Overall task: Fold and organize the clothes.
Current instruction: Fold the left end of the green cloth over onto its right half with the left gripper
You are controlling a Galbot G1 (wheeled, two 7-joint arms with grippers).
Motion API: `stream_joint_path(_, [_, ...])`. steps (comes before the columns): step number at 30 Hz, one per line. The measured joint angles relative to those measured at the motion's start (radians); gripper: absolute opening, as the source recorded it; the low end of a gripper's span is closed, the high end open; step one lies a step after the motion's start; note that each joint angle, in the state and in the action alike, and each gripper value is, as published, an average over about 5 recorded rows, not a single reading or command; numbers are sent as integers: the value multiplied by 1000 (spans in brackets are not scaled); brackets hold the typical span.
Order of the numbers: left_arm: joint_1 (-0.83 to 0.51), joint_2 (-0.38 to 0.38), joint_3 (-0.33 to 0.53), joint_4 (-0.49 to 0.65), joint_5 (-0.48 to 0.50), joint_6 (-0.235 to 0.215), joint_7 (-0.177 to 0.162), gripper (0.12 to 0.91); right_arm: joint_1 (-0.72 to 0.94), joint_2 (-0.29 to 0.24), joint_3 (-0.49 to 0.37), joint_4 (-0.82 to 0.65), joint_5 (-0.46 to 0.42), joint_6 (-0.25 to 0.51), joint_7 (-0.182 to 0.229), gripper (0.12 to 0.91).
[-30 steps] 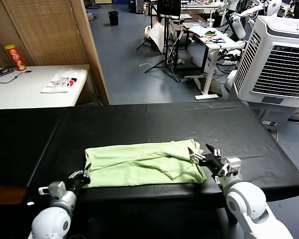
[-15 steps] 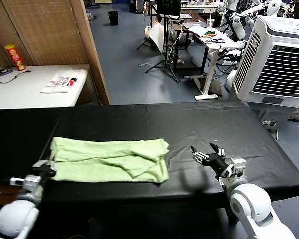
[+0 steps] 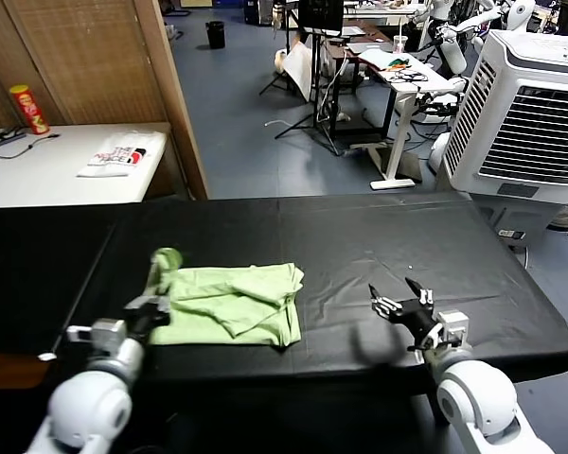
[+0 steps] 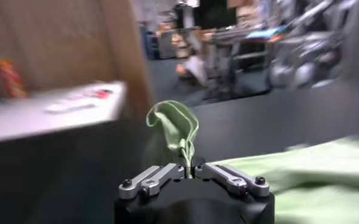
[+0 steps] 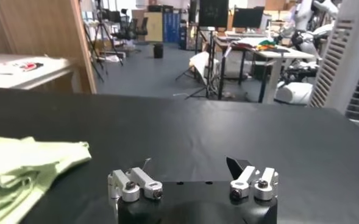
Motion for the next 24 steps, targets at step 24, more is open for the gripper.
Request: stream_joint_path(24, [-124, -283, 219, 120, 27, -4, -6, 166, 0, 45, -45, -25, -51, 3, -2, 798])
